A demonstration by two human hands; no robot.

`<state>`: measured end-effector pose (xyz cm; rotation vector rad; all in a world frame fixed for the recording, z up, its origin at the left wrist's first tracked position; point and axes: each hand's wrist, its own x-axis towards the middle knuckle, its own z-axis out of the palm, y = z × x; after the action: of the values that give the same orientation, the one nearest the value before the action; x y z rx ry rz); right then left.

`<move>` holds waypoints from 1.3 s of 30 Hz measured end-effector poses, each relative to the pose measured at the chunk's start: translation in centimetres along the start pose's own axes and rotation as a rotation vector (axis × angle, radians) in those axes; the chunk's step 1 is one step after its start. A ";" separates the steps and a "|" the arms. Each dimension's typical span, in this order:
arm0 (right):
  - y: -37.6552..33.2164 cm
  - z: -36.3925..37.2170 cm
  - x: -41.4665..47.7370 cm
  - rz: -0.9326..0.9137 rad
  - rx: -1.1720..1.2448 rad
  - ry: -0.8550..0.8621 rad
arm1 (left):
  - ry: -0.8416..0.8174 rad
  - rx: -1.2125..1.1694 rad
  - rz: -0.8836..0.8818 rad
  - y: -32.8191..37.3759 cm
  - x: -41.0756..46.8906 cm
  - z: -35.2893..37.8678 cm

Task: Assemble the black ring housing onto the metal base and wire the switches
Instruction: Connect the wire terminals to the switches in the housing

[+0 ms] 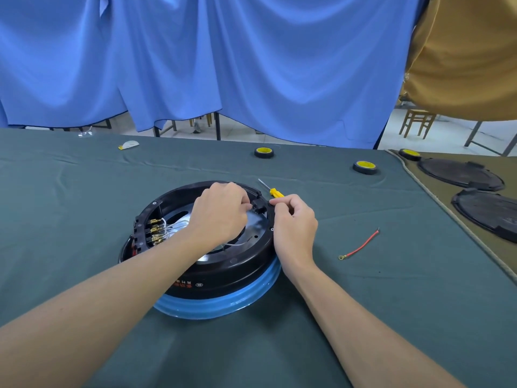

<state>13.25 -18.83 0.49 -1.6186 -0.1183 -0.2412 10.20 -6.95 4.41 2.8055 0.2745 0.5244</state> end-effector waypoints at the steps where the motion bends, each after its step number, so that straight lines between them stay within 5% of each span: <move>1: 0.0 0.0 0.0 0.005 0.008 -0.003 | 0.000 0.001 0.002 0.1 0.0 0.0; 15: 0.1 -0.2 -0.1 0.018 0.009 -0.040 | -0.058 -0.049 0.078 -0.3 0.1 -0.7; 24: 0.1 -0.1 -0.3 0.019 0.010 -0.027 | 0.122 0.225 0.152 -0.1 -0.3 0.2; 39: 0.3 -0.2 0.2 -0.029 -0.030 -0.063 | -0.032 -0.016 0.117 -0.5 0.4 -0.5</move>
<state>13.48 -19.10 0.30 -1.6559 -0.1870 -0.2152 10.27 -6.27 4.84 2.8241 0.0994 0.5044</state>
